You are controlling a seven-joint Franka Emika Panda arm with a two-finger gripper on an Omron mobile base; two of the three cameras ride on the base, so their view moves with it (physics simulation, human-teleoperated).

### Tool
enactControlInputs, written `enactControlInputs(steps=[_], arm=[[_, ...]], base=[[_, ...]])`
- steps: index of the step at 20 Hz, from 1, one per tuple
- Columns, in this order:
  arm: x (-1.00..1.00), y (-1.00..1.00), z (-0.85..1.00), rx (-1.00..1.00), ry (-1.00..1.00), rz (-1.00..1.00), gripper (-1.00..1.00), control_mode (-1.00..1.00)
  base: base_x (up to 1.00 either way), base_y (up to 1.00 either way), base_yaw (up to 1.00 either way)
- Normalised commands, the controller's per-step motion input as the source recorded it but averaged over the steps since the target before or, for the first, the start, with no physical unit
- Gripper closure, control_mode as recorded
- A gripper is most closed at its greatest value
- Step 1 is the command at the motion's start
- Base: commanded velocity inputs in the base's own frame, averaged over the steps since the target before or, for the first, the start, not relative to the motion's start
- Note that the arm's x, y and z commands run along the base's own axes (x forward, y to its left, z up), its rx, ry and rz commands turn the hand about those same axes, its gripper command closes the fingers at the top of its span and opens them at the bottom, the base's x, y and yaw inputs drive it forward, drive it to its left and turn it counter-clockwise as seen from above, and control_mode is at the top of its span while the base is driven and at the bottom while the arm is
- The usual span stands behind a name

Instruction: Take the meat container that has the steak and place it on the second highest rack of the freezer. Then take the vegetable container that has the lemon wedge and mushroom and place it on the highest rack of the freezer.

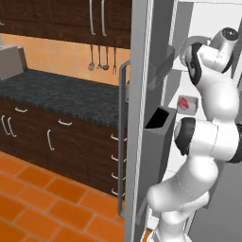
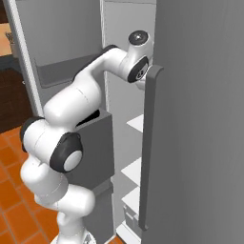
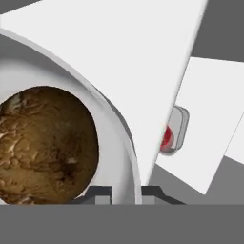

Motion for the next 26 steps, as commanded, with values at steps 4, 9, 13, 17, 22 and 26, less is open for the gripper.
enactControlInputs(steps=[4,9,13,17,22,26], arm=[[0.18,0.00,0.00,0.00,0.00,0.00,-1.00,-1.00],[0.00,0.00,0.00,-0.01,-0.09,0.00,-1.00,-1.00],[-0.20,0.17,0.00,-0.07,-0.29,0.01,-1.00,-1.00],[-0.66,0.23,0.14,-0.08,-0.20,0.00,-1.00,-1.00],[-0.82,0.16,0.46,-0.11,-0.11,0.00,-1.00,-1.00],[-1.00,0.31,0.32,-0.17,-0.10,0.02,-1.00,-1.00]], base=[[0.00,0.00,0.00],[0.00,0.00,0.00],[0.00,0.00,0.00],[0.00,0.00,0.00],[0.00,0.00,0.00],[0.00,0.00,0.00]])
